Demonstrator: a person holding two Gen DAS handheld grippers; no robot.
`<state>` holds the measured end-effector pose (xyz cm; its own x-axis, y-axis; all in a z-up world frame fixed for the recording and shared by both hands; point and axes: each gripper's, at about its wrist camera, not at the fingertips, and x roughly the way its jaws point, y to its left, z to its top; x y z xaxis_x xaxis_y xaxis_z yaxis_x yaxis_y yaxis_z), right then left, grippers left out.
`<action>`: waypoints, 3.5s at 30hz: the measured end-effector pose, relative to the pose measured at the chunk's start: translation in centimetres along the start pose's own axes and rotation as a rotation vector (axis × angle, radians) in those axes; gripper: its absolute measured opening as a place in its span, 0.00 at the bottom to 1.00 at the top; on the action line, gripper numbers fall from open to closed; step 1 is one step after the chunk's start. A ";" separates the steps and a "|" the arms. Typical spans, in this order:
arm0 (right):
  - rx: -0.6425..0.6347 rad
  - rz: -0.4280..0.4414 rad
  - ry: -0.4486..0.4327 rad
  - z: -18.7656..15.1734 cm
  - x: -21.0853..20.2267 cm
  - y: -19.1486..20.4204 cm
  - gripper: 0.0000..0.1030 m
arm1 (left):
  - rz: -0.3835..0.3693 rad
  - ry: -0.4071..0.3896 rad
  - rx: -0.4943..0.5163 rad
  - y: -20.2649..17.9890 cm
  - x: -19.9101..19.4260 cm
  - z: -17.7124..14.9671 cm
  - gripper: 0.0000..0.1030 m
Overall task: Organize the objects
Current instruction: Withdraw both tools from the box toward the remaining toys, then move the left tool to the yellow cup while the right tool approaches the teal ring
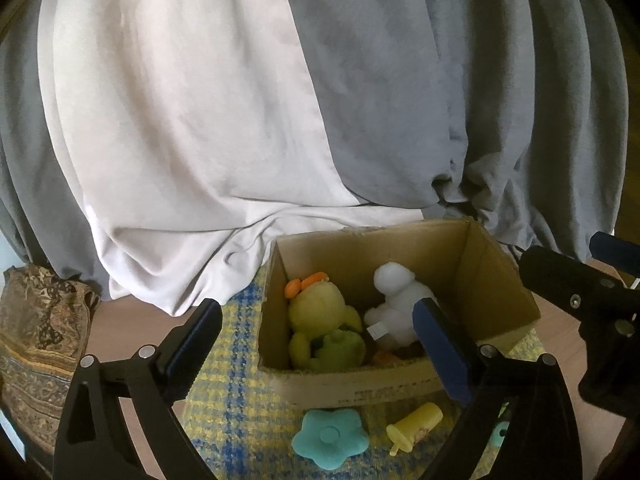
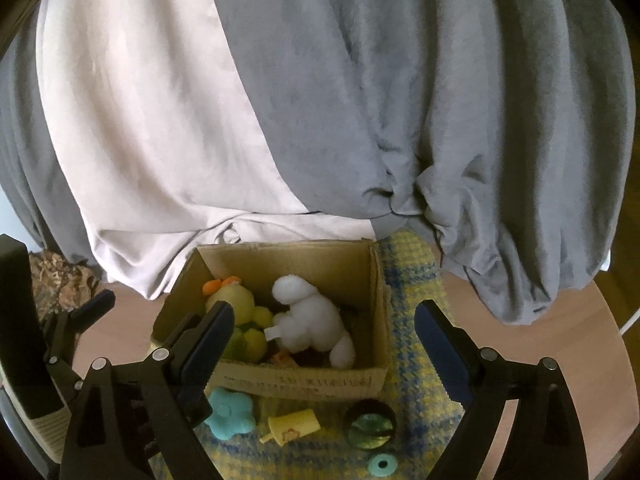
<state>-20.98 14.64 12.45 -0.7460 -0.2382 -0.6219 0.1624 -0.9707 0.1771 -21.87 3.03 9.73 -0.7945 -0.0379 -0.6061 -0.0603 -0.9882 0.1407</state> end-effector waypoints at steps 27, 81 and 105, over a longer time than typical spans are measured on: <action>0.048 -0.028 0.047 -6.8 -3.6 -1.9 0.89 | 0.003 0.029 0.023 -1.3 -3.9 -7.2 0.95; 0.123 -0.108 0.342 -15.4 6.8 -7.3 0.85 | -0.056 0.203 0.145 -10.1 8.4 -15.1 0.94; 0.124 -0.090 0.332 -15.4 6.7 -7.4 0.85 | -0.038 0.229 0.137 -10.6 7.6 -16.1 0.62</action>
<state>-17.26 19.76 -4.82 -0.4998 -0.1693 -0.8495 0.0114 -0.9819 0.1890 -17.54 10.85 -8.92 -0.6339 -0.0492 -0.7718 -0.1811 -0.9608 0.2100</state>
